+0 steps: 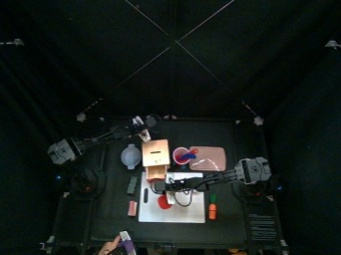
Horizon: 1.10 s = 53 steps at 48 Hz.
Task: Get the cutter from the drawer then cut the dough then place the extra dough in the bowl
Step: Shut the drawer
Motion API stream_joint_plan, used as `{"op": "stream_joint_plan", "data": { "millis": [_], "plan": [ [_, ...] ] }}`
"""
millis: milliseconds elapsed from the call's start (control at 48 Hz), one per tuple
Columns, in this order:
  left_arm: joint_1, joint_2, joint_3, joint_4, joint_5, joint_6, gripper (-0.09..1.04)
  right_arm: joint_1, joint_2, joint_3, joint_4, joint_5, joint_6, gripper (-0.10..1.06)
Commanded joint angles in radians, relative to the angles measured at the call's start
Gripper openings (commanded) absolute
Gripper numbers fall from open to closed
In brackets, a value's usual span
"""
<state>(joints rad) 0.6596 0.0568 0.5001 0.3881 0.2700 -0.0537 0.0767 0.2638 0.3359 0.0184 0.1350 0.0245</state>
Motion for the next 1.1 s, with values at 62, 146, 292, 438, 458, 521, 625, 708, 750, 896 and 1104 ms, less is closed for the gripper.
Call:
{"op": "stream_joint_plan", "data": {
  "millis": [62, 146, 292, 438, 458, 521, 625, 708, 750, 896, 1104],
  "plan": [
    [-0.044, -0.006, -0.037, 0.006, 0.014, 0.011, 0.77, -0.006, -0.005, -0.029, 0.012, -0.011, -0.002, 0.15],
    [-0.063, -0.006, -0.035, 0.003, 0.023, 0.028, 0.77, -0.006, 0.008, -0.035, 0.011, -0.011, 0.000, 0.15],
    [-0.089, -0.002, -0.034, -0.026, 0.028, 0.067, 0.76, -0.028, 0.049, -0.055, -0.008, -0.009, 0.000, 0.15],
    [-0.089, 0.003, -0.032, -0.054, 0.021, 0.080, 0.77, -0.063, 0.084, -0.086, -0.032, -0.009, 0.000, 0.15],
    [-0.089, 0.003, -0.032, -0.055, 0.021, 0.080, 0.76, -0.069, 0.089, -0.091, -0.035, -0.009, -0.002, 0.15],
    [-0.091, 0.003, -0.031, -0.055, 0.021, 0.080, 0.77, -0.080, 0.098, -0.106, -0.052, -0.008, 0.000, 0.15],
    [-0.091, 0.003, -0.028, -0.055, 0.020, 0.080, 0.76, -0.097, 0.107, -0.126, -0.078, -0.008, -0.002, 0.15],
    [-0.092, 0.003, -0.028, -0.052, 0.012, 0.080, 0.77, -0.110, 0.114, -0.143, -0.100, -0.008, 0.000, 0.15],
    [-0.092, 0.005, -0.029, -0.052, 0.003, 0.080, 0.77, -0.120, 0.117, -0.153, -0.109, -0.008, 0.000, 0.15],
    [-0.092, 0.011, -0.032, -0.054, -0.005, 0.080, 0.76, -0.147, 0.126, -0.169, -0.120, -0.008, 0.000, 0.15],
    [-0.092, 0.020, -0.028, -0.055, -0.006, 0.080, 0.77, -0.196, 0.126, -0.172, -0.153, -0.006, 0.000, 0.15]
  ]
}}
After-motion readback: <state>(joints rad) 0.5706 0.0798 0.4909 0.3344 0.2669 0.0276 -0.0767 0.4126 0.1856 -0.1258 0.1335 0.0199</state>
